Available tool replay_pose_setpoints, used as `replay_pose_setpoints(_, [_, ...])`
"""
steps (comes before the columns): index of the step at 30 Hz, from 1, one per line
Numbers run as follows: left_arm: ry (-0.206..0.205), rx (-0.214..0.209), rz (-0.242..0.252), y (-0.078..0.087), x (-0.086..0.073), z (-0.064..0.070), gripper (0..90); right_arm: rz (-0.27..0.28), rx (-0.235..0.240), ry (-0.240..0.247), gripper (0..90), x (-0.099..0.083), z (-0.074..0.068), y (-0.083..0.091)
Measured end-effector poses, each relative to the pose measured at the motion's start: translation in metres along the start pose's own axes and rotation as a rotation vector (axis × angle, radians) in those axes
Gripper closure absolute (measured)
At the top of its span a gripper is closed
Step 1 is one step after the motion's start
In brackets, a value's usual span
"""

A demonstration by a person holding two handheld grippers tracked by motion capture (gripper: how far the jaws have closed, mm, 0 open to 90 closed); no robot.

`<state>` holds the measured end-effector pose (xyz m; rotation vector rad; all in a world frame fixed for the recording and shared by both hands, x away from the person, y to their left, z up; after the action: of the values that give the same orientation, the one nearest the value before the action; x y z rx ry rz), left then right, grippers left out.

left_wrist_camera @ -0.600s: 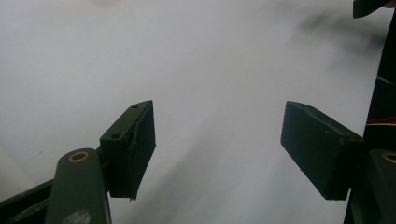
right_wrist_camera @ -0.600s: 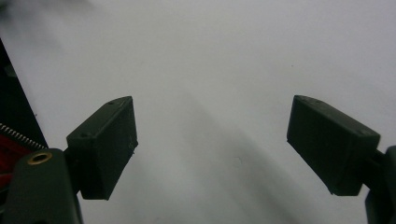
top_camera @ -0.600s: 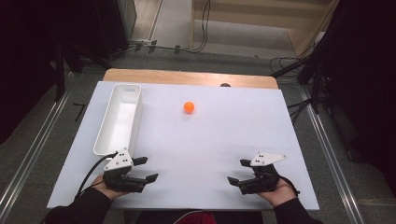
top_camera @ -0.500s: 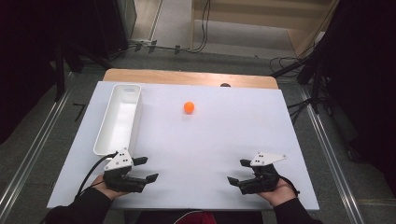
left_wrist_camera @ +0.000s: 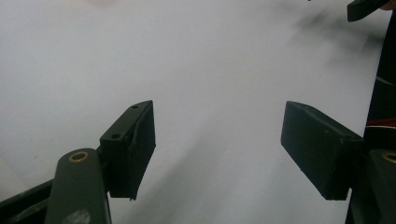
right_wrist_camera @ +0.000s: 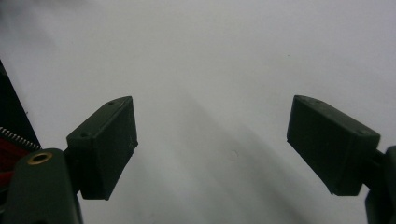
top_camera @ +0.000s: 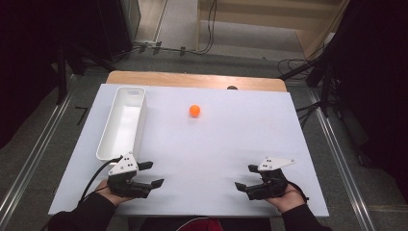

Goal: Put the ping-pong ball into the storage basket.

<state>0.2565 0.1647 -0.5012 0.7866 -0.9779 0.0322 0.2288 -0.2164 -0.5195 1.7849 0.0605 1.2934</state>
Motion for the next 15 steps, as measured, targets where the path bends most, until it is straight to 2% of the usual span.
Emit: replay_pose_setpoints(15, [-0.005, 0.000, -0.005, -0.0017, -0.0001, 0.0002, 26.6, 0.013, -0.002, 0.016, 14.8, 0.0004, -0.0006, -0.0002])
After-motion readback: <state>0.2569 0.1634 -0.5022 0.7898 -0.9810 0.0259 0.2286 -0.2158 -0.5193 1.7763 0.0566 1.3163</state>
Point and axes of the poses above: each handheld gripper's, and its own axes: y roughly backward along the jaws, x roughly out of its top, z roughly to its right, the point moved 4 cm from there along -y, roughly forward along the jaws, and after that the axes turned 12 degrees about y, right-handed, at the moved point
